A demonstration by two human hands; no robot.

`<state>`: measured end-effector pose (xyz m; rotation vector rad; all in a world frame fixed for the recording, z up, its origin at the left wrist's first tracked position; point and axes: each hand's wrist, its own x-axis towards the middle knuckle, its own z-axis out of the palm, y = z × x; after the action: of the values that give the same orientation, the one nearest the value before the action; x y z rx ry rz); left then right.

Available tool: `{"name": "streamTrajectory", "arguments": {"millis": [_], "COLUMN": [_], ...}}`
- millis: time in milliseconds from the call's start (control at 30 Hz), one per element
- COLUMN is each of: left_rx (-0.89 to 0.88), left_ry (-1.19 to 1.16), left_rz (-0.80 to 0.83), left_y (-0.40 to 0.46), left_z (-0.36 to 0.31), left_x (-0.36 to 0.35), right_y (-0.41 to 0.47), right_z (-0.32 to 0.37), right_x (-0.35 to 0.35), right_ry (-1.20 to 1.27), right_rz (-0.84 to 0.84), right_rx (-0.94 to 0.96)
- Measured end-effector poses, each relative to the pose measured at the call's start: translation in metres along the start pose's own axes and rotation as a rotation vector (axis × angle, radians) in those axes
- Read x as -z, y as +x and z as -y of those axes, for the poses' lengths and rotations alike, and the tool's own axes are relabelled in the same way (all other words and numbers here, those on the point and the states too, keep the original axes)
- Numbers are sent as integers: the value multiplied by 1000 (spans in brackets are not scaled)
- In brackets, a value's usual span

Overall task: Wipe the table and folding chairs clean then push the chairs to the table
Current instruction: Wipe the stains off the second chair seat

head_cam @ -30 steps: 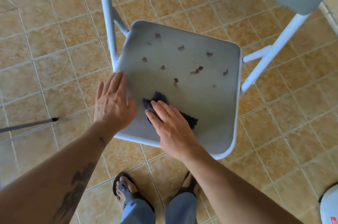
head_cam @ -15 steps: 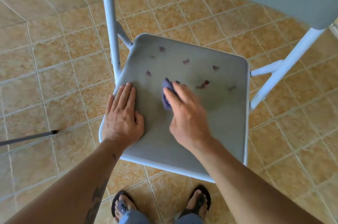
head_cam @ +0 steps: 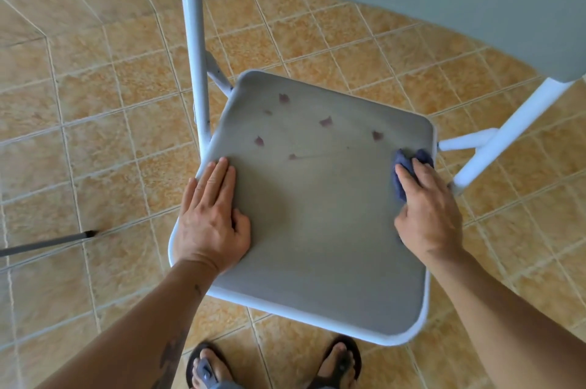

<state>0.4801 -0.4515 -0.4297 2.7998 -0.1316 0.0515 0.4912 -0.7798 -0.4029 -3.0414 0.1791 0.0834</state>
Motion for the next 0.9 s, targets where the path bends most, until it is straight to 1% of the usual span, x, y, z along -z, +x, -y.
{"name": "streamTrajectory", "arguments": {"millis": [67,133,167,233,333,400,467,500,567,667,733,767,800,833,900], "left_rx": [5,1,7,34,-2,-16,-15,-14,-12,-11,-4,1,6,11,11], "left_ry": [15,31,26,0,22,35,44,39,7,-33,-39,-42,-44,-48,-73], "left_rz": [18,36,39,43,67,95,113,109,100,120,132,130,124,118,113], "left_y": [5,7,8,15,27,29,28,28,27,26,23,22,21,21,21], "left_z": [0,1,0,1,9,16,20,20,17,12,13,15,18,21,20], "left_x": [1,3,5,13,19,17,14,14,11,4,4,5,6,7,7], "right_y": [8,11,8,4,11,17,23,26,32,43,49,53,56,56,54], "right_z": [12,42,60,103,166,187,182,171,137,78,68,75,91,111,153], "right_x": [4,8,10,11,2,-10,-20,-21,-21,-18,-11,-8,-5,-1,0], "right_ry": [72,188,238,308,333,290,238,208,148,106,147,179,214,248,281], "right_rz": [13,-36,-60,-87,-14,53,80,75,33,-61,-58,-70,-94,-116,-138], "right_rx": [-93,-98,-54,98,367,496,558,557,460,186,-20,-74,-63,11,281]}}
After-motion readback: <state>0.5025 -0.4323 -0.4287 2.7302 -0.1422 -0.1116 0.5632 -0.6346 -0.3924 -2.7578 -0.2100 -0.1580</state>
